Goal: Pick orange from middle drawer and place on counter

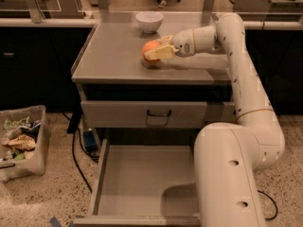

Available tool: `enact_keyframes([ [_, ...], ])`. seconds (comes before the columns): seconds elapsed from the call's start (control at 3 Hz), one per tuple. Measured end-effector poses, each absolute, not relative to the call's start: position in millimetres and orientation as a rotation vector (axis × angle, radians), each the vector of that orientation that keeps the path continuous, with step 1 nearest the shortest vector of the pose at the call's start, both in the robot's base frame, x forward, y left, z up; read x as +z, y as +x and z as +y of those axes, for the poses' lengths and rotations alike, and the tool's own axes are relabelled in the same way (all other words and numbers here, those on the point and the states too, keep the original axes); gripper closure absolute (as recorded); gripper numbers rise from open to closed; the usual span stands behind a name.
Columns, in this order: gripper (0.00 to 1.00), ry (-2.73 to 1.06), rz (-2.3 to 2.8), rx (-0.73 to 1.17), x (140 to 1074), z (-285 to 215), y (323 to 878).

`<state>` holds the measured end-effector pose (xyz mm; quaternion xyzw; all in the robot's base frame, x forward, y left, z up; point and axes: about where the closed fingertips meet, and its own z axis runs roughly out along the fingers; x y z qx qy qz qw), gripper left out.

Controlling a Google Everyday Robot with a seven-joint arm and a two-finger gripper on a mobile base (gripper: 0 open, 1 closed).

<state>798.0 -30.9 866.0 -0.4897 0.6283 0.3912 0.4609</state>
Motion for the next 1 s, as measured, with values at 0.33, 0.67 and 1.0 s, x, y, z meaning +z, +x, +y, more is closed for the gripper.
enact_keyframes([
  [0.33, 0.34, -1.205, 1.546, 0.963, 866.0, -30.9, 798.1],
  [0.67, 0.11, -1.205, 1.546, 0.963, 865.9, -30.9, 798.1],
  [1.0, 0.0, -1.205, 1.546, 0.963, 865.9, -30.8, 798.1],
])
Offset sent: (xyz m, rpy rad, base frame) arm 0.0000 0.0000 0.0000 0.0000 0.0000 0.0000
